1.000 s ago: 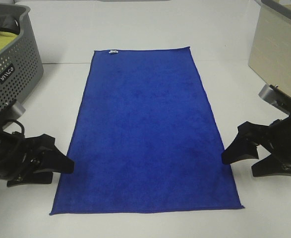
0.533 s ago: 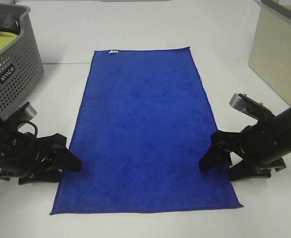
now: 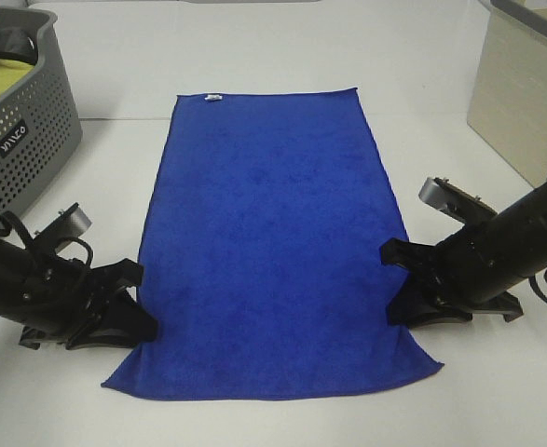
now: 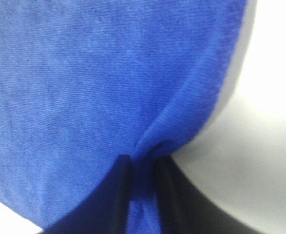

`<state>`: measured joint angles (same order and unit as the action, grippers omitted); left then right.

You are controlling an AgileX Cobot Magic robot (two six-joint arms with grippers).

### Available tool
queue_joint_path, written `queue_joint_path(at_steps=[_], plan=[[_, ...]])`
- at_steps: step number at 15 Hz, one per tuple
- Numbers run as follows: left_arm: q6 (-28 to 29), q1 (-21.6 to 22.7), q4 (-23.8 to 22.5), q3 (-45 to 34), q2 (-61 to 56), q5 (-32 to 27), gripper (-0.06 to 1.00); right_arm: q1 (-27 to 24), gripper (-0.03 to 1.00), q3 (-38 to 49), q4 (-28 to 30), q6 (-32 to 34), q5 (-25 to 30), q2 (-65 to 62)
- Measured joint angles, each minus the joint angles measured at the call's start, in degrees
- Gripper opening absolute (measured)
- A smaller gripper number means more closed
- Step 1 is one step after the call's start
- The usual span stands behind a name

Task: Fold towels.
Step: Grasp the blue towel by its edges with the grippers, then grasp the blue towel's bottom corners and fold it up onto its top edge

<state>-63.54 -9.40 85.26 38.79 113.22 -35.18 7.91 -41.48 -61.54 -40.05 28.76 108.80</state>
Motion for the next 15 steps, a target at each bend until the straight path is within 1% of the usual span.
queue_joint_path(at_steps=[1, 2, 5, 8, 11, 13, 15], plan=[[0.0, 0.0, -0.4, -0.06, 0.17, 0.69, 0.04, 0.0, 0.01, 0.0, 0.29, 0.0, -0.23, 0.29], [0.0, 0.0, -0.46, -0.11, 0.17, 0.74, 0.01, 0.0, 0.0, 0.0, 0.34, 0.0, -0.17, 0.29], [0.06, 0.0, -1.83, -0.8, -4.24, 0.63, 0.01, 0.0, 0.0, 0.23, 2.12, 1.43, 1.38, -3.55], [3.44, 0.0, -5.16, -4.41, -11.46, 0.63, 0.01, 0.0, 0.0, 1.2, 5.96, 6.25, 4.98, -10.83], [4.13, 0.0, -6.47, -10.54, -18.33, -0.52, 0.01, 0.0, 0.0, 7.05, 8.08, 8.25, 6.93, -17.93], [5.39, 0.0, -6.7, -15.13, -23.72, -0.8, 0.01, 0.0, 0.0, 12.55, 8.08, 9.17, 7.56, -22.8], [6.65, 0.0, -7.39, -19.71, -28.88, -2.35, 0.01, 0.0, 0.0, 17.42, 8.08, 10.54, 9.68, -27.96]])
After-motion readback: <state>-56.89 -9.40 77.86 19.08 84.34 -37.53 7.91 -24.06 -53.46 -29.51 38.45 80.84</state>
